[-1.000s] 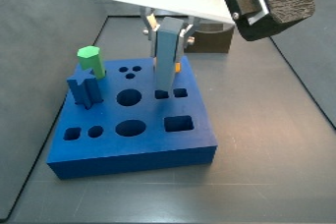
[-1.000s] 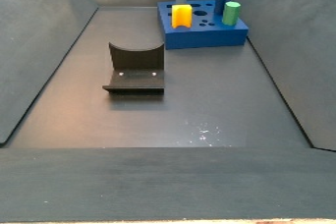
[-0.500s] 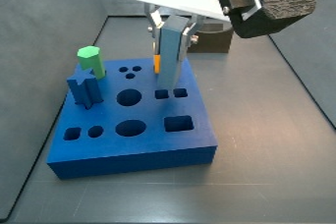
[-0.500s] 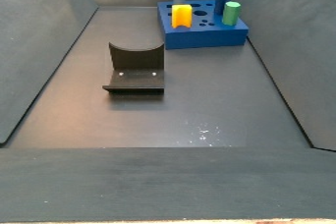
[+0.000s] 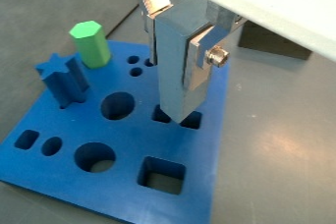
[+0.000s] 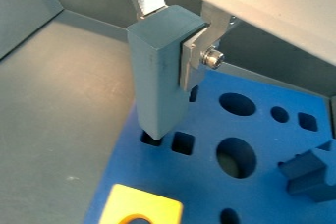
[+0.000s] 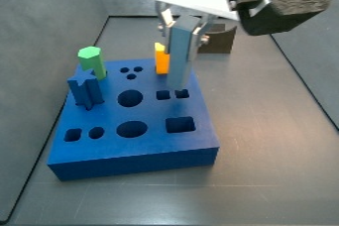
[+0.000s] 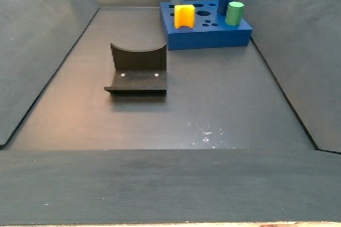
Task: Pick up the rectangle object. Move up. Place the rectangle object on the fixture. Regrasp the rectangle object. Move to above the board. Insert the rectangle object.
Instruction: Insert the rectangle object.
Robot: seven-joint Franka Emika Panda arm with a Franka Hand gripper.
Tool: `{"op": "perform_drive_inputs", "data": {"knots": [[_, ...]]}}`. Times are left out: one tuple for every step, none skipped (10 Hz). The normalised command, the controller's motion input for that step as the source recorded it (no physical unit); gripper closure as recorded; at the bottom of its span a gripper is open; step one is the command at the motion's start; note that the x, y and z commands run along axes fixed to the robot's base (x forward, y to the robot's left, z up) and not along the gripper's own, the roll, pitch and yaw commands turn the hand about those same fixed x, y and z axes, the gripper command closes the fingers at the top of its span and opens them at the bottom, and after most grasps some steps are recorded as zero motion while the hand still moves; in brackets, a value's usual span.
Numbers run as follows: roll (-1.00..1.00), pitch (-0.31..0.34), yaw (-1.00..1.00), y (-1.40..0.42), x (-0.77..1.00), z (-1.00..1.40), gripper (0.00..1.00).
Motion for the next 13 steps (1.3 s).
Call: {"op": "perform_drive_inputs", "data": {"knots": [[0.03,0.029,0.00,0.00,0.00,-0.01,1.00],[0.10,0.006,-0.45,-0.27,0.00,-0.18,1.00],[0.00,0.000,-0.72,-0.26,0.16,-0.22,1.00],[0.00,0.014,-0.63,-0.13,0.08,-0.11,1.00],[0.00,0.000,0.00,-0.03,0.00,0.00,1.00],[0.05,0.000,0.02,-0.12,0.00,0.00,1.00],[0.02,0.000,0.01,-0.12,0.00,0.00,1.00],[0.01,0.000,0.00,-0.10,0.00,0.00,1.00],[0.00,0.000,0.00,-0.04,0.00,0.00,1.00],[0.00,-0.009,0.00,0.00,0.00,0.00,1.00],[0.00,-0.066,0.00,0.00,0.00,0.00,1.00],[0.00,-0.057,0.00,0.00,0.00,-0.02,1.00],[0.00,-0.043,0.00,0.00,0.00,-0.01,1.00]]}}
